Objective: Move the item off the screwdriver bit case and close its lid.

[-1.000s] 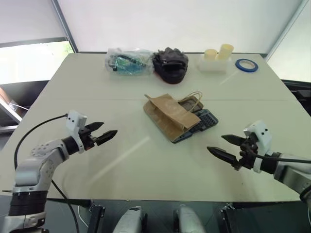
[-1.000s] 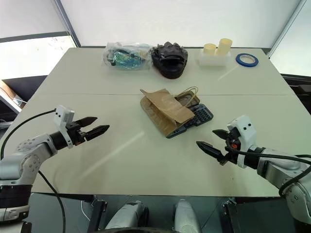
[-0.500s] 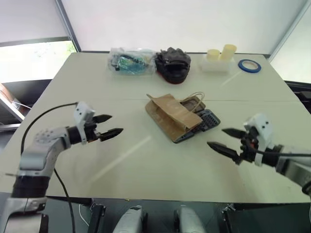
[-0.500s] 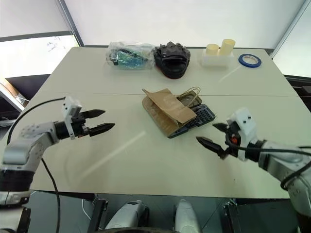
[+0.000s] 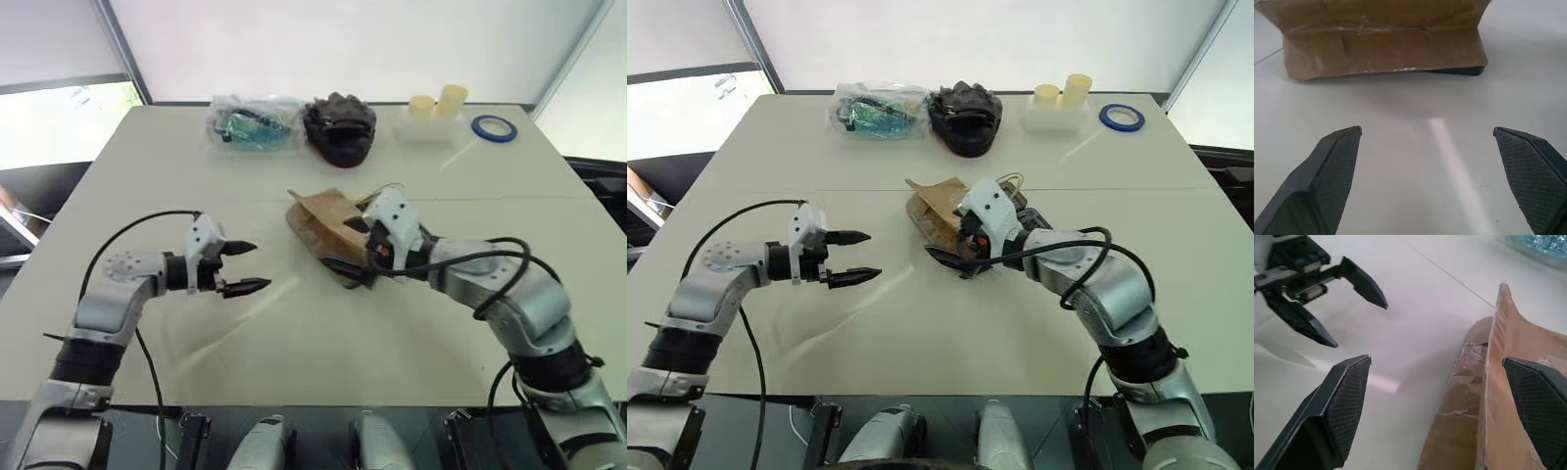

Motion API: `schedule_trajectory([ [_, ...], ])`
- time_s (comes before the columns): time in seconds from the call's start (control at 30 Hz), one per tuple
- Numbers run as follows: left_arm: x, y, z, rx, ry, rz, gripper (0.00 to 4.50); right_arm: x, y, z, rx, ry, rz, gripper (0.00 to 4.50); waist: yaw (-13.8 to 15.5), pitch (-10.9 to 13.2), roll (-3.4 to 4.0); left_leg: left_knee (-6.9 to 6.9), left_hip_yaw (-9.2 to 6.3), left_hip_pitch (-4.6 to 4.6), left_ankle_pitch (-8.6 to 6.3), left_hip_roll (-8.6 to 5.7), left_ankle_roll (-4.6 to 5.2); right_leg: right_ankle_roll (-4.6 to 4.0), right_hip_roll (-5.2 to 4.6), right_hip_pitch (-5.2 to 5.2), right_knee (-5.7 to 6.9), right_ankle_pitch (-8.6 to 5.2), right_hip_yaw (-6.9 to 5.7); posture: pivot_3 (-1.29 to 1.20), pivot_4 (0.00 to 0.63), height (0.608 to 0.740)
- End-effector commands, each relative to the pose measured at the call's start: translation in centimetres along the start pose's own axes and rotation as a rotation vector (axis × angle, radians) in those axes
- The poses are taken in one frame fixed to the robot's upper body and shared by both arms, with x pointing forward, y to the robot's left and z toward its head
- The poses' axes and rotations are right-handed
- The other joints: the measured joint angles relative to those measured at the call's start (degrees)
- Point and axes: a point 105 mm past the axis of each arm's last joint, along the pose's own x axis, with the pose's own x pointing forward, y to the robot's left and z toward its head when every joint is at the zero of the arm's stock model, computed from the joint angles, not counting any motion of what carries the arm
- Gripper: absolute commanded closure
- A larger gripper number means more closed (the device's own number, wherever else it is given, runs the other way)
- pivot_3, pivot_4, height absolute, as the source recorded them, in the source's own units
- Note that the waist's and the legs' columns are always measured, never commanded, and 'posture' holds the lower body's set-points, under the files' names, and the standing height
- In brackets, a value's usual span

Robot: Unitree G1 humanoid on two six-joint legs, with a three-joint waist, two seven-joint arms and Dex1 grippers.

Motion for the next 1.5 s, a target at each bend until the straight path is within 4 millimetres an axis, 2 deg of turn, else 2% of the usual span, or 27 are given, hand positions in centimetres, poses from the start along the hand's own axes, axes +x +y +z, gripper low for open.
schedule_trajectory([
  [0.03, -0.7, 0.2, 1.5, 0.037, -0.058, 0.049, 0.00, 1.0, -1.6, -1.0, -0.063, 0.020, -0.067, 0.06, 0.0, 0.0, 0.01, 0.00, 0.00, 0.00, 0.00, -0.01, 0.00, 0.00, -0.01, 0.00, 0.01, 0.00, 0.00, 0.00, 0.150, 0.740],
  [0.13, -0.9, 0.1, 1.3, 0.036, -0.060, 0.070, 0.00, 1.4, -2.7, -2.3, -0.100, 0.067, -0.092, 0.91, -0.2, 0.0, 0.01, 0.00, 0.00, 0.00, 0.00, -0.02, 0.00, 0.00, -0.01, -0.01, 0.01, 0.00, 0.00, 0.00, 0.150, 0.740],
  [0.27, -1.0, 0.3, 1.4, 0.035, -0.070, 0.093, 0.00, 1.7, -3.4, -3.2, -0.123, 0.100, -0.107, 2.97, -0.4, 0.0, 0.01, -0.02, 0.01, 0.00, 0.00, -0.01, -0.01, 0.00, 0.00, -0.03, 0.02, 0.00, -0.01, 0.00, 0.150, 0.740],
  [0.37, -1.0, 0.2, 1.5, 0.034, -0.076, 0.103, 0.00, 1.9, -3.7, -3.2, -0.126, 0.099, -0.118, 4.48, -0.4, 0.0, 0.01, -0.02, 0.01, 0.01, 0.01, 0.00, -0.01, 0.00, 0.00, -0.03, 0.02, 0.00, -0.01, 0.00, 0.150, 0.740],
  [0.5, -0.9, 0.1, 1.3, 0.030, -0.079, 0.108, 0.00, 1.5, -4.3, -0.4, -0.130, 0.000, -0.151, 4.48, -0.4, 0.0, 0.01, -0.02, 0.01, 0.00, 0.01, 0.00, -0.01, 0.00, 0.00, -0.04, 0.02, 0.00, -0.01, 0.00, 0.150, 0.740],
  [0.57, -0.8, 0.2, 1.2, 0.027, -0.081, 0.112, 0.00, -0.8, -6.5, 3.6, -0.066, -0.159, -0.254, 4.48, -0.3, 0.0, 0.03, -0.01, 0.01, 0.00, 0.01, -0.01, -0.02, 0.00, 0.00, -0.03, 0.02, 0.00, -0.01, 0.00, 0.150, 0.740],
  [0.63, -0.7, 0.3, 1.2, 0.023, -0.085, 0.114, 0.00, -3.2, -8.6, 5.5, -0.031, -0.235, -0.359, 4.48, -0.1, 0.1, 0.13, 0.01, 0.01, -0.01, 0.01, -0.03, -0.02, 0.00, -0.01, -0.03, 0.03, 0.00, -0.01, 0.00, 0.150, 0.740],
  [0.67, -0.6, 0.3, 1.2, 0.020, -0.088, 0.113, 0.00, -4.9, -10.4, 5.6, -0.031, -0.232, -0.459, 4.48, 0.1, 0.1, 0.13, 0.01, 0.01, -0.01, 0.01, -0.05, -0.01, 0.00, -0.02, -0.03, 0.03, 0.00, -0.01, 0.00, 0.150, 0.740],
  [0.73, -0.3, 0.4, 1.3, 0.019, -0.091, 0.108, 0.00, -8.0, -13.6, 4.6, -0.070, -0.165, -0.650, 4.48, 0.3, 0.1, 0.10, 0.01, -0.09, 0.00, 0.01, -0.07, -0.01, 0.00, -0.02, 0.01, 0.03, 0.00, -0.03, 0.00, 0.150, 0.740],
  [0.8, 0.0, 0.4, 1.3, 0.019, -0.093, 0.102, 0.00, -9.5, -15.2, 3.2, -0.113, -0.077, -0.757, 4.48, 0.5, 0.1, 0.09, 0.02, -0.26, 0.01, 0.01, -0.15, -0.01, 0.00, -0.04, 0.01, 0.01, 0.00, -0.07, 0.00, 0.150, 0.740],
  [0.83, 0.3, 0.3, 1.4, 0.020, -0.098, 0.093, 0.00, -10.4, -16.5, 1.7, -0.134, -0.005, -0.834, 4.48, 0.3, 0.1, 0.09, 0.02, -0.25, 0.01, 0.01, -0.17, -0.01, 0.00, -0.05, 0.07, 0.00, 0.00, -0.06, 0.00, 0.150, 0.740],
  [0.97, 1.5, 0.3, 1.8, 0.020, -0.113, 0.066, 0.00, -11.8, -19.9, -2.2, -0.123, 0.063, -0.997, 4.48, -0.4, 0.1, 0.15, 0.00, -0.07, 0.03, 0.01, -0.12, -0.02, 0.00, -0.07, 0.08, 0.02, 0.00, -0.03, 0.00, 0.150, 0.740],
  [1.07, 2.1, 0.4, 1.9, 0.016, -0.121, 0.062, 0.00, -11.7, -21.8, -4.9, -0.102, 0.099, -1.043, 3.68, -1.6, 0.1, 0.20, -0.08, 0.13, 0.05, 0.03, -0.06, -0.04, 0.00, -0.06, -0.05, 0.12, 0.00, 0.04, 0.00, 0.150, 0.740],
  [1.17, 2.2, 0.4, 2.0, 0.023, -0.117, 0.053, 0.00, -11.5, -22.5, -6.0, -0.105, 0.111, -1.044, 2.11, -2.3, 0.1, 0.22, -0.11, 0.24, 0.05, 0.03, -0.02, -0.05, 0.00, -0.06, -0.22, 0.25, 0.00, 0.07, 0.00, 0.150, 0.740],
  [1.3, 1.7, 0.9, 1.9, 0.020, -0.116, 0.070, 0.00, -11.9, -22.9, -5.9, -0.158, 0.124, -1.070, 0.04, -2.9, 0.1, 0.23, -0.09, 0.24, 0.05, 0.03, 0.01, -0.05, 0.00, -0.05, -0.26, 0.26, 0.00, 0.06, 0.00, 0.150, 0.740],
  [1.33, 1.6, 0.9, 1.9, 0.019, -0.116, 0.073, 0.00, -12.0, -23.0, -5.9, -0.167, 0.130, -1.075, 0.04, -2.9, 0.1, 0.23, -0.10, 0.24, 0.05, 0.03, 0.00, -0.06, 0.00, -0.05, -0.26, 0.26, 0.00, 0.07, 0.00, 0.150, 0.740],
  [1.4, 1.2, 1.0, 1.9, 0.017, -0.115, 0.081, 0.00, -12.8, -22.7, -4.6, -0.247, 0.115, -1.085, 0.04, -2.9, 0.1, 0.23, -0.10, 0.22, 0.05, 0.03, 0.00, -0.06, 0.00, -0.04, -0.24, 0.27, 0.00, 0.07, 0.00, 0.150, 0.740],
  [1.5, 0.6, 1.7, 2.2, -0.003, -0.135, 0.115, 0.00, -14.1, -20.7, -0.4, -0.289, -0.031, -1.063, 0.04, -2.6, 0.1, 0.28, -0.04, 0.18, 0.03, 0.03, -0.01, -0.06, 0.00, -0.05, -0.27, 0.29, 0.00, 0.07, 0.00, 0.150, 0.740],
])
